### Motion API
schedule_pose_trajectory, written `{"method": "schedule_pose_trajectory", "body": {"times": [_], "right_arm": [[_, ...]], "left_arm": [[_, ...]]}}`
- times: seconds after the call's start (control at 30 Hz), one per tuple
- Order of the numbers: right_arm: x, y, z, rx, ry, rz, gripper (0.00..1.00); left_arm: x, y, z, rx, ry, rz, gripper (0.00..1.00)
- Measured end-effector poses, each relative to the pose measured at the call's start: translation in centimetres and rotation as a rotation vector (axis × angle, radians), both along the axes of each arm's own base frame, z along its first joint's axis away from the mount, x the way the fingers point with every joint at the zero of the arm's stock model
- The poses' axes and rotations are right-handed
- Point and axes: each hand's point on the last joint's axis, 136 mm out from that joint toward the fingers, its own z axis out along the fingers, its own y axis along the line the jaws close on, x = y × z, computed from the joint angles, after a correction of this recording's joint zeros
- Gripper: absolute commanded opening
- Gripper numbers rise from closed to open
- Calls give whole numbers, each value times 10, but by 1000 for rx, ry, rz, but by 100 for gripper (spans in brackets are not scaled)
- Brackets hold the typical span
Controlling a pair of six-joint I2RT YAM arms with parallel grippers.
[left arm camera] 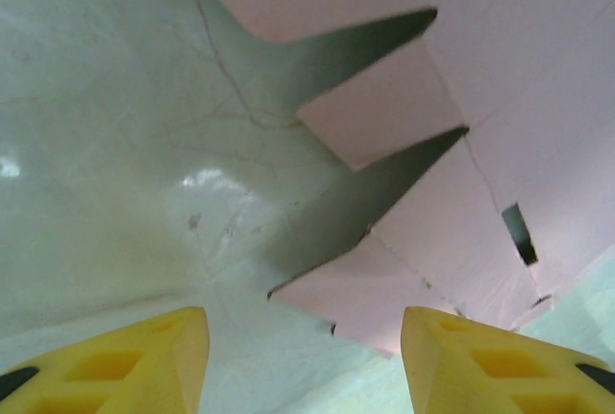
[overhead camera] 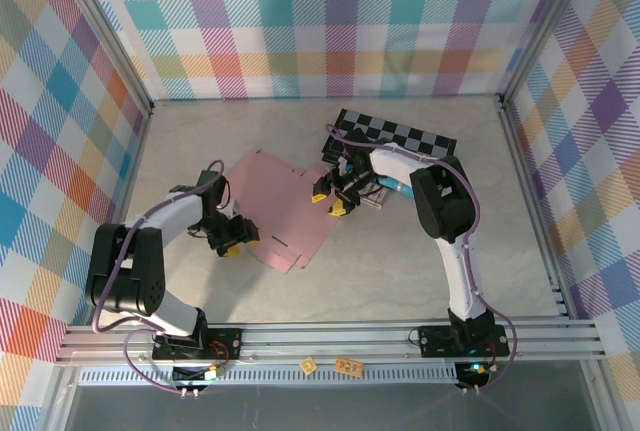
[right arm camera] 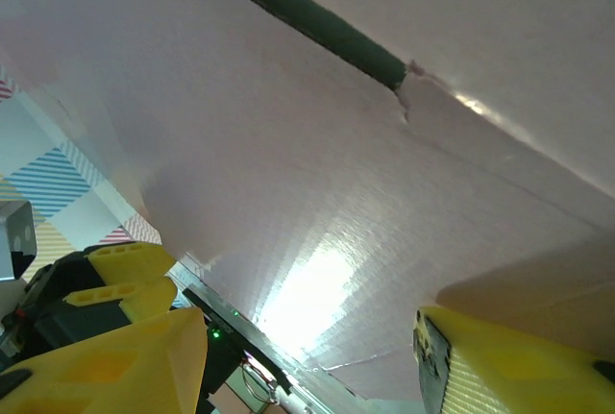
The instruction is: Fold the paper box
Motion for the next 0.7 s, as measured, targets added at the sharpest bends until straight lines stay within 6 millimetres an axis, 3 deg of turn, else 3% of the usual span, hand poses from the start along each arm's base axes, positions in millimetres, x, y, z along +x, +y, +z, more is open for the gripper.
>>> {"method": "schedule_pose_trajectory", "body": {"times": [0.53, 0.7], "right_arm": [[0, 0, 0, 2, -5, 6, 60], [0, -1, 0, 2, -4, 5, 60]], "left_arm": [[6, -9, -6, -78, -66, 91, 54], [6, -21, -3, -157, -78, 108, 52]]}}
